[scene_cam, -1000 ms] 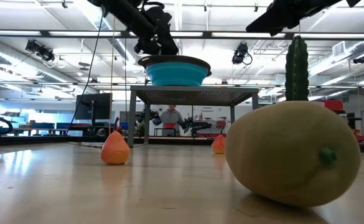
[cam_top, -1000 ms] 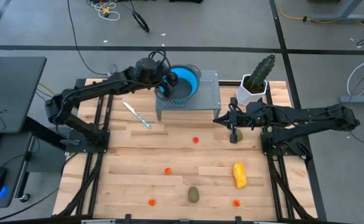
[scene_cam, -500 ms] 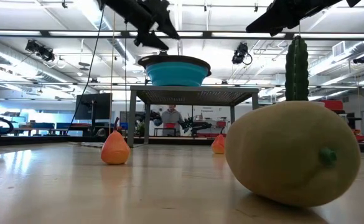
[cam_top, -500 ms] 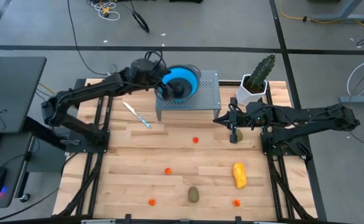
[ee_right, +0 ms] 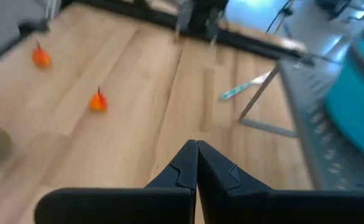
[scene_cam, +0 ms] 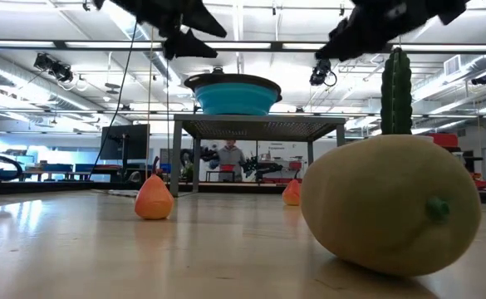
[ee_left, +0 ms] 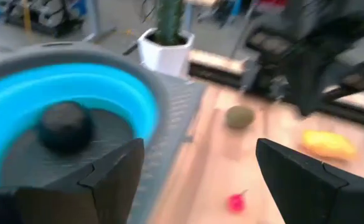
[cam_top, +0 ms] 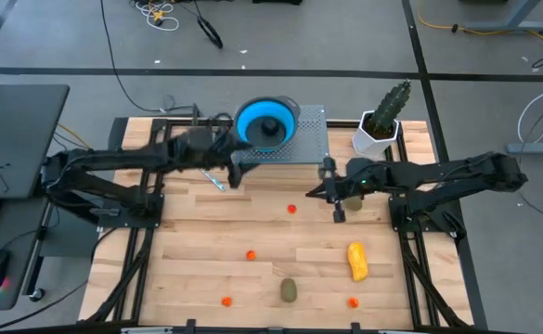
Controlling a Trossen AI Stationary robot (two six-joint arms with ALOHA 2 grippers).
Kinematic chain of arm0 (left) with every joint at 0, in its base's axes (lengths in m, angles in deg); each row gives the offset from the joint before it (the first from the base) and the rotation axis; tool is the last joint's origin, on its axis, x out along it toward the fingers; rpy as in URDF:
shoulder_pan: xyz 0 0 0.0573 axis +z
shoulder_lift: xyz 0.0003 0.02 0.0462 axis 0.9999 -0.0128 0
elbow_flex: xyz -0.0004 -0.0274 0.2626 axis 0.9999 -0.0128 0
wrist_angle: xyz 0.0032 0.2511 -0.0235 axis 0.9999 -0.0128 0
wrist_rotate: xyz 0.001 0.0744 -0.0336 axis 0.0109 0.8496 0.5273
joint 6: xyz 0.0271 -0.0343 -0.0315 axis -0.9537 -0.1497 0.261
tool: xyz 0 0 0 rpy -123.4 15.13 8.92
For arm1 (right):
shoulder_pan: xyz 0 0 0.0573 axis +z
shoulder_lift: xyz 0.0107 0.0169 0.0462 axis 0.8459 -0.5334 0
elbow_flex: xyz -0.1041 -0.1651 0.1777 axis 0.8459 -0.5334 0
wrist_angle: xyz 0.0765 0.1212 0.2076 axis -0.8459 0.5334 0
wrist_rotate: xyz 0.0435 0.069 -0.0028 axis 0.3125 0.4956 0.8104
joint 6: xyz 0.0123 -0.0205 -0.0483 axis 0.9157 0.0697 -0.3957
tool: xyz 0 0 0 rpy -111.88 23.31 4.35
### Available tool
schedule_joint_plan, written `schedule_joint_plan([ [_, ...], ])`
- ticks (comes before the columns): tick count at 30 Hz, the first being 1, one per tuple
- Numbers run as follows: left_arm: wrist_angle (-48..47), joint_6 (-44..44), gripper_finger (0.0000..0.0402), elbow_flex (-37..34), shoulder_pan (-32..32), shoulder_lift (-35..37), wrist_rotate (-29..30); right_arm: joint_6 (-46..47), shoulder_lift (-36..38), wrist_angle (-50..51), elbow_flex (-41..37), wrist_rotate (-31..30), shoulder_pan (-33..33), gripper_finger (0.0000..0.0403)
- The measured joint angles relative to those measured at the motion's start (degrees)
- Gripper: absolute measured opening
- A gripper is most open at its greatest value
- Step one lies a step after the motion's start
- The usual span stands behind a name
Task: Pick & Place Fruit
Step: Put the orange pear into the blue strainer bowl
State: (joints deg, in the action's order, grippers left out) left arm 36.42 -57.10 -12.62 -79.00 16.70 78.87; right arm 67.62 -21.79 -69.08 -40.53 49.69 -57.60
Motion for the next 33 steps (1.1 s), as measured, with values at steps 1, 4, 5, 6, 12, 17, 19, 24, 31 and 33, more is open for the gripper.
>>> schedule_joint_plan([
  [1,3.45,0.60,0.0312,-2.60,-1.34,0.78,0.30,-0.70,-1.35,0.01,0.00,-0.03,0.00,0.0007],
  [4,12.67,2.24,0.0305,-10.42,-5.73,3.02,2.87,-1.04,-4.86,-1.22,0.00,-0.02,-0.02,0.0008],
  [5,15.83,2.38,0.0303,-12.87,-7.22,3.67,4.07,-0.87,-5.89,-2.18,0.00,0.02,-0.02,0.0010],
  [6,19.06,2.38,0.0301,-15.14,-8.67,4.17,5.43,-0.22,-6.92,-3.48,0.00,0.06,-0.02,0.0012],
  [12,34.71,1.95,0.0294,-27.30,-15.53,4.78,13.50,7.15,-13.43,-8.98,0.00,2.89,0.00,0.0049],
  [17,52.70,2.71,0.0288,-37.30,-20.53,1.03,20.79,10.67,-17.86,-10.00,0.00,2.90,0.00,0.0080],
  [19,59.69,2.86,0.0284,-39.95,-22.50,-1.22,23.03,11.86,-19.67,-10.67,0.00,2.89,0.00,0.0090],
  [24,68.54,0.38,0.0275,-42.24,-25.65,-7.59,27.24,12.81,-24.60,-12.87,0.00,2.38,1.09,0.0114],
  [31,71.35,-1.98,0.0272,-40.50,-26.02,-15.44,28.85,14.35,-27.84,-14.11,-0.02,-3.15,3.28,0.0143],
  [33,71.27,-2.42,0.0272,-39.56,-25.97,-17.58,29.61,14.48,-27.86,-14.23,-0.02,-5.28,3.68,0.0151],
])
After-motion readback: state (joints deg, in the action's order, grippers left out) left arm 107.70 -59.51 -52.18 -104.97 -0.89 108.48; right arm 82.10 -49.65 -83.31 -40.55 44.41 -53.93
